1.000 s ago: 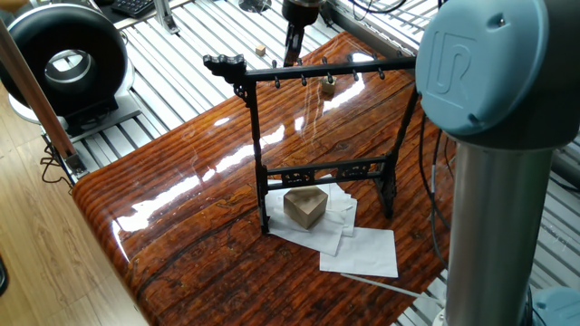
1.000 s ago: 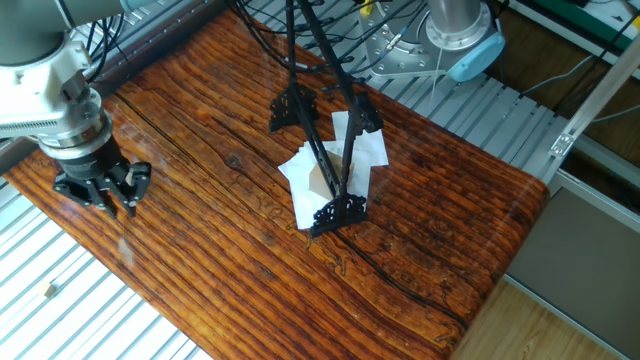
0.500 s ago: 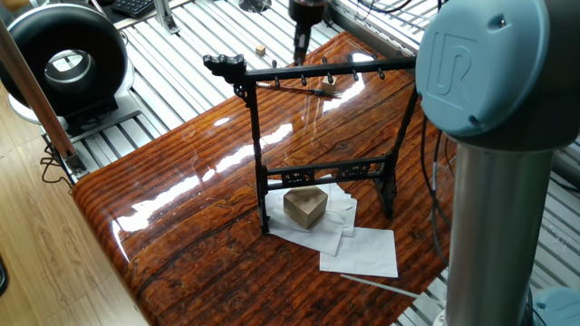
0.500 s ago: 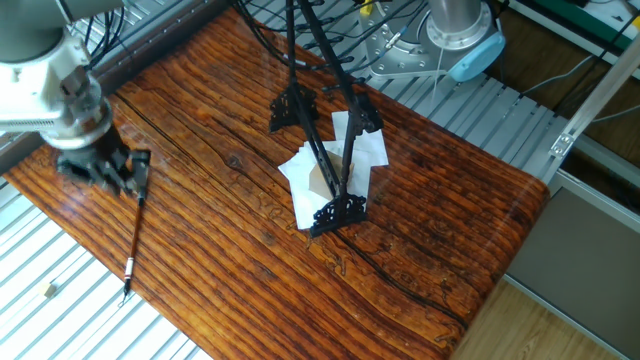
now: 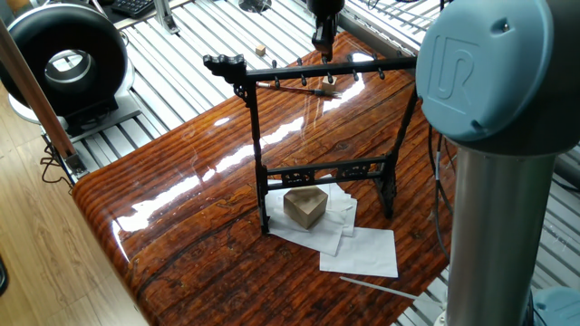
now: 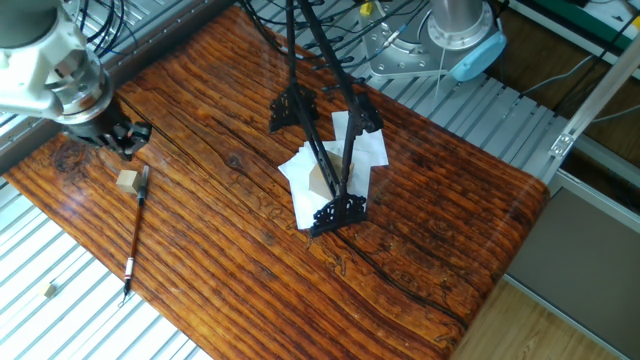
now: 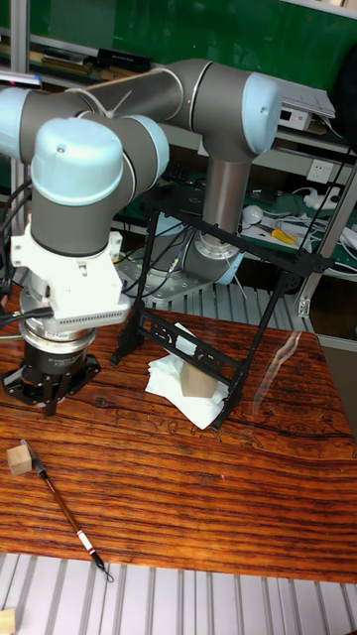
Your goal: Place the brush on the pen rack
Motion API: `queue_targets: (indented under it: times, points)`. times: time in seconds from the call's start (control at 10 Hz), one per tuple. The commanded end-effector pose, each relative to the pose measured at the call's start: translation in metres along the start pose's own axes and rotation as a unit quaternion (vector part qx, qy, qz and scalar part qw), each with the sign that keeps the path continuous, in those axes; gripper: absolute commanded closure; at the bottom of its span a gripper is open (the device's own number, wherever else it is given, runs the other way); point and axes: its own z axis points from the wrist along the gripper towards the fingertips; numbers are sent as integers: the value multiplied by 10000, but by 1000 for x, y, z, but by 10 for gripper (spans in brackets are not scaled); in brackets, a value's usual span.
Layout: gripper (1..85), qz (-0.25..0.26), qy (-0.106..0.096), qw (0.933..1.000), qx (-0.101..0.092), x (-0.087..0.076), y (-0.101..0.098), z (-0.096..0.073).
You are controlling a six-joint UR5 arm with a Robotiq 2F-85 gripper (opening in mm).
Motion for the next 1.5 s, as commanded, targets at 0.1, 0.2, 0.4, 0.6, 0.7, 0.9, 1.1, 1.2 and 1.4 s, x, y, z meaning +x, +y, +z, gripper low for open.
queue_targets:
  times: [0.1,0.2,0.4,0.6,0.7,0.9,1.1,1.2,1.4]
  points:
    - [847,387,28,9991,-147,-2,5,7]
    - [847,362,-14,9992,-145,-6,4,10]
    - [847,339,-7,9993,-148,-7,4,10]
    - [847,291,-1,9995,-100,-6,2,10]
    - [847,297,-8,9995,-114,-7,2,10]
    - [847,297,-8,9995,-114,-7,2,10]
    - [847,305,-8,9995,-114,-7,2,11]
    - [847,305,-8,9995,-114,-7,2,11]
    - [847,313,-8,9994,-114,-7,2,11]
